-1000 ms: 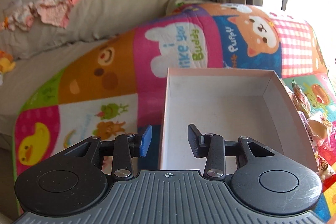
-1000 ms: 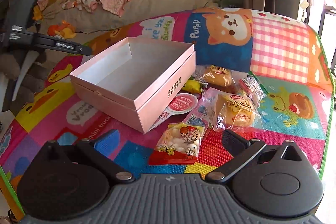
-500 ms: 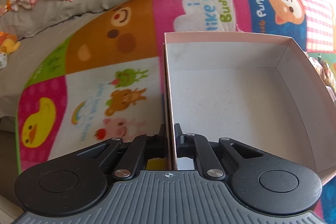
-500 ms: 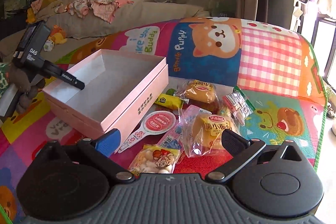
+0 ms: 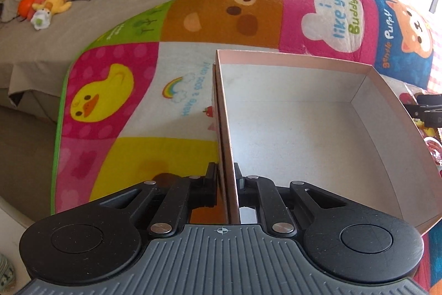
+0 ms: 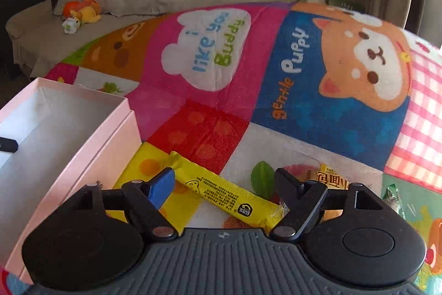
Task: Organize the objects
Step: 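Grip the pink box wall with the left tool while the right tool approaches the yellow stick snack, then grasp the yellow stick snack with the right tool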
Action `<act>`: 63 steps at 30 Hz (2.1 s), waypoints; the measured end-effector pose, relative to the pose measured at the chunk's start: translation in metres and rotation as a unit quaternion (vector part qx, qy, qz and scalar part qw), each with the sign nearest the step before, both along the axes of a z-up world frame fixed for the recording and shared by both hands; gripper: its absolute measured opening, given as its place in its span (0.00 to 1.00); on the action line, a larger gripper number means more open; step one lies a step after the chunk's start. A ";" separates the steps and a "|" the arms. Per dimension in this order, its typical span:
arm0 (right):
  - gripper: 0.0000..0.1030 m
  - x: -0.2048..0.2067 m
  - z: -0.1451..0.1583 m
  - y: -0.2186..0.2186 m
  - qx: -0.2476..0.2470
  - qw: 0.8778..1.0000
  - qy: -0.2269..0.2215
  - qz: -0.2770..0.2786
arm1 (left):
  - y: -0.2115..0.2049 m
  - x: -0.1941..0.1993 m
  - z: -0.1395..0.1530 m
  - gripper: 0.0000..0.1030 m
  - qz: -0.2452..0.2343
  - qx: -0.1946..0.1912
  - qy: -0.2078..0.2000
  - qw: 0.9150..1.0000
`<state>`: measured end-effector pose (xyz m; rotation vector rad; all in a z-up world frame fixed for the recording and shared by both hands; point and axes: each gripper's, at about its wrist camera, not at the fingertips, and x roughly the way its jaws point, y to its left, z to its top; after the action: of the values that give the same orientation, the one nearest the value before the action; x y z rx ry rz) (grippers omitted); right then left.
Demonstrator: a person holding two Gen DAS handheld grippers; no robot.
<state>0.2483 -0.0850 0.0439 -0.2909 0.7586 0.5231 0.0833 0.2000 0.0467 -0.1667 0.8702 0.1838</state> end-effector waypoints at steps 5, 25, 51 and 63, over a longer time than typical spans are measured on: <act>0.53 -0.007 -0.012 -0.008 -0.018 0.999 0.029 0.012 | -0.010 0.008 -0.003 0.10 -0.004 -0.020 -0.009 1.000; 0.45 -0.121 0.031 -0.105 -0.015 0.999 -0.027 -0.042 | -0.072 0.020 -0.007 0.12 -0.093 -0.034 0.007 0.995; 0.49 -0.189 0.009 -0.052 0.018 0.995 -0.098 0.001 | -0.085 0.057 -0.011 0.20 -0.098 -0.033 0.002 0.995; 0.49 -0.097 0.031 -0.114 0.070 0.993 -0.023 -0.091 | -0.092 0.051 -0.016 0.18 -0.136 -0.004 -0.020 0.991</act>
<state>0.1512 -0.1995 0.0745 -0.1026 0.6921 0.3939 0.1340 0.1084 0.0305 -0.0584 0.8448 -0.0775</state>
